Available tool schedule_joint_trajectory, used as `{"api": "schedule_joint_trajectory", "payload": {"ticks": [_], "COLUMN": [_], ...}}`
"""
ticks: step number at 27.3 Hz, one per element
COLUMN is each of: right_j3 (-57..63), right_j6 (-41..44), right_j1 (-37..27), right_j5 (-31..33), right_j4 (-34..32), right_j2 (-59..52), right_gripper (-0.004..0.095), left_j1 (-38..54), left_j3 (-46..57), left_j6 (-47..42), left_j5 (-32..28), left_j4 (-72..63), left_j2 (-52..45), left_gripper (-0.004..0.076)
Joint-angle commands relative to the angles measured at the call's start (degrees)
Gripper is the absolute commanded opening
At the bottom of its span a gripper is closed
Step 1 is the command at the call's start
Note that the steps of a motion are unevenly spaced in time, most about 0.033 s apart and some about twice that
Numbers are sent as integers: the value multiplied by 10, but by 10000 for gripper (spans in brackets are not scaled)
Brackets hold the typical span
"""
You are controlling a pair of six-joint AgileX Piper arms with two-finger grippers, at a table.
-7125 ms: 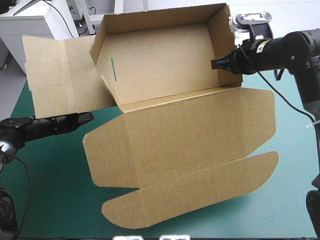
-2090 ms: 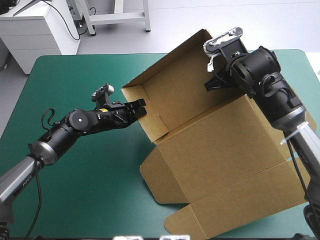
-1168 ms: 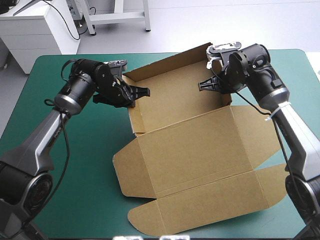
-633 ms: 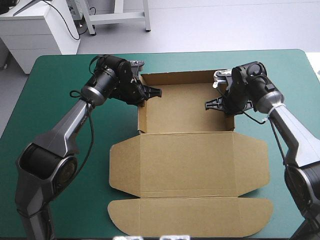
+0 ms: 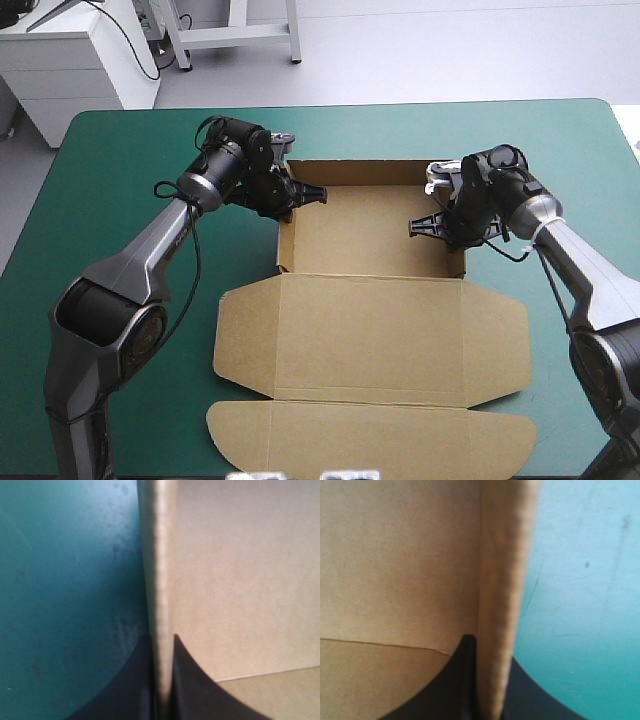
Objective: Fold the box
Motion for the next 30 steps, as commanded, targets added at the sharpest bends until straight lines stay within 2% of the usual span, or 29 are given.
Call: {"api": "schedule_joint_trajectory", "payload": {"ticks": [1, 4, 6, 7, 8, 11, 13, 15, 17, 19, 25, 30], "right_j3": [-11, -11, -11, -11, -11, -11, -11, -11, -12, -13, -42, -106], "right_j6": [-19, -18, -18, -18, -18, -18, -18, -18, -13, -7, 10, 16], "right_j1": [-1, -1, -1, -1, -1, -1, -1, -1, -1, -1, -5, -17], "right_j5": [-3, -4, -4, -4, -4, -4, -4, -8, -14, -28, -50, -38], "right_j4": [1, 9, 26, 32, 33, 34, 34, 30, 29, 27, 25, 24], "right_j2": [-26, -26, -26, -26, -26, -26, -26, -26, -26, -26, -26, -26], "right_gripper": [-18, -2, 86, 190, 249, 499, 641, 730, 756, 756, 755, 755], "left_j1": [-3, -3, -3, -3, -3, -3, -3, -3, -3, -3, -3, -3], "left_j3": [-22, -22, -22, -22, -22, -22, -22, -22, -23, -23, -34, -116], "left_j6": [4, 4, 4, 8, 27, 51, 51, 49, 47, 47, 48, 48], "left_j5": [28, 28, 28, 28, 28, 28, 28, 28, 28, 28, 27, 27], "left_j4": [1, 1, 1, -6, -25, -50, -43, -28, -14, -14, 29, 60], "left_j2": [-30, -29, -29, -29, -29, -28, -28, -28, -29, -29, -29, -32], "left_gripper": [-8, -8, -8, -1, 17, 126, 244, 380, 480, 524, 526, 526]}}
